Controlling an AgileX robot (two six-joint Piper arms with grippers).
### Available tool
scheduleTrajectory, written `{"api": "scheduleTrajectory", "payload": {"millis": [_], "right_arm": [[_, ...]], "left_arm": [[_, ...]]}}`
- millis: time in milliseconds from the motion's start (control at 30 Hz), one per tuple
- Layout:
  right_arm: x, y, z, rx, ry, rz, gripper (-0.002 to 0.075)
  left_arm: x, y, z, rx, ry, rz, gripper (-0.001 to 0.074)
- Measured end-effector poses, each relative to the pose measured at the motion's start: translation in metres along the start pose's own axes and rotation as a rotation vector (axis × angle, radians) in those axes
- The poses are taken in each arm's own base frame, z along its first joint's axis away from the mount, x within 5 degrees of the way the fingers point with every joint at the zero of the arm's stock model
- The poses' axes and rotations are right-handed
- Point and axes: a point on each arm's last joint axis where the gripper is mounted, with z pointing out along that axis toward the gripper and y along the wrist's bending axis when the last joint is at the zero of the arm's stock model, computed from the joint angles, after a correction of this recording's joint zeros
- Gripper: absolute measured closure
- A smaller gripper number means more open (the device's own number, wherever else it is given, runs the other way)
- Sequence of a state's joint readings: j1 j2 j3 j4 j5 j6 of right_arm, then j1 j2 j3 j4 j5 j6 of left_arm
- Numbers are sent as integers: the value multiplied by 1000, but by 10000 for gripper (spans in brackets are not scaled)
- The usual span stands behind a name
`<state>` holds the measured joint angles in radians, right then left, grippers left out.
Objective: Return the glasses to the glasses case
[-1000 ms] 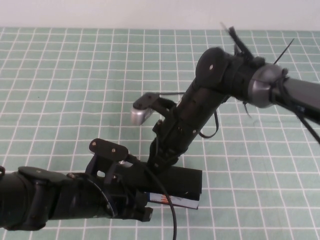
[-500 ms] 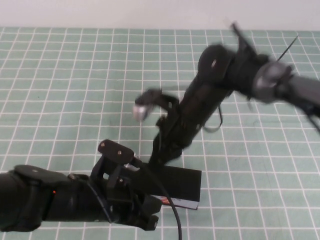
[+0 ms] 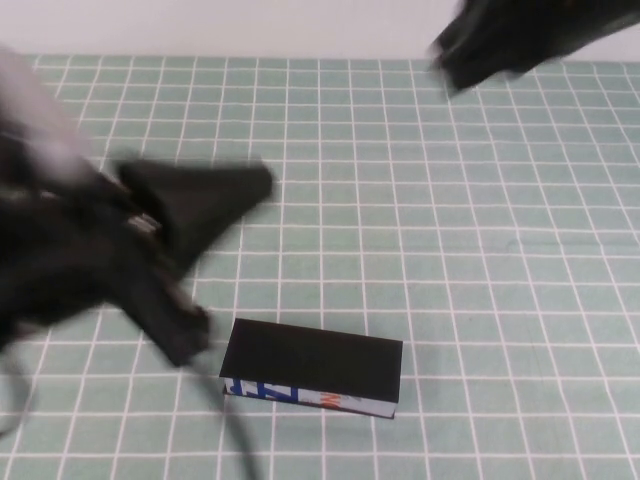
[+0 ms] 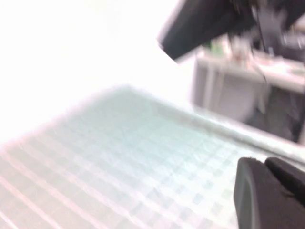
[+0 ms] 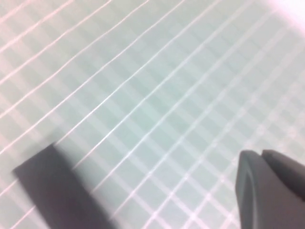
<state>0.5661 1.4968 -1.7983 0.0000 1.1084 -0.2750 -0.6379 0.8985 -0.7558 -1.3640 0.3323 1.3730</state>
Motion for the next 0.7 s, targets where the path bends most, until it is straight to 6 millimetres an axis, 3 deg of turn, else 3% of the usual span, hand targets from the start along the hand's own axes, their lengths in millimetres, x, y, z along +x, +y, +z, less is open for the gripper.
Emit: {"api": "scheduleTrajectory", "payload": {"millis": [100, 167, 267, 367, 433, 533, 700], "right_arm": [[3, -2, -50, 92, -88, 33, 739], [11, 0, -79, 118, -145, 52, 739], [32, 8, -113, 133, -205, 83, 739], [62, 16, -132, 137, -254, 129, 739], [87, 23, -135, 138, -281, 149, 739], [131, 33, -132, 146, -327, 162, 739], [198, 46, -102, 146, -321, 217, 739]], "left_arm": [[-29, -5, -25, -33, -65, 143, 737], [-37, -7, -35, -52, -51, 222, 737], [-29, -2, -38, -90, 100, 304, 737], [-13, 9, -39, -166, 284, 257, 737], [-9, 17, -42, -239, 336, 239, 737], [-16, 18, -59, -323, 272, 182, 737], [-25, 2, -98, -345, 145, 106, 737]]}}
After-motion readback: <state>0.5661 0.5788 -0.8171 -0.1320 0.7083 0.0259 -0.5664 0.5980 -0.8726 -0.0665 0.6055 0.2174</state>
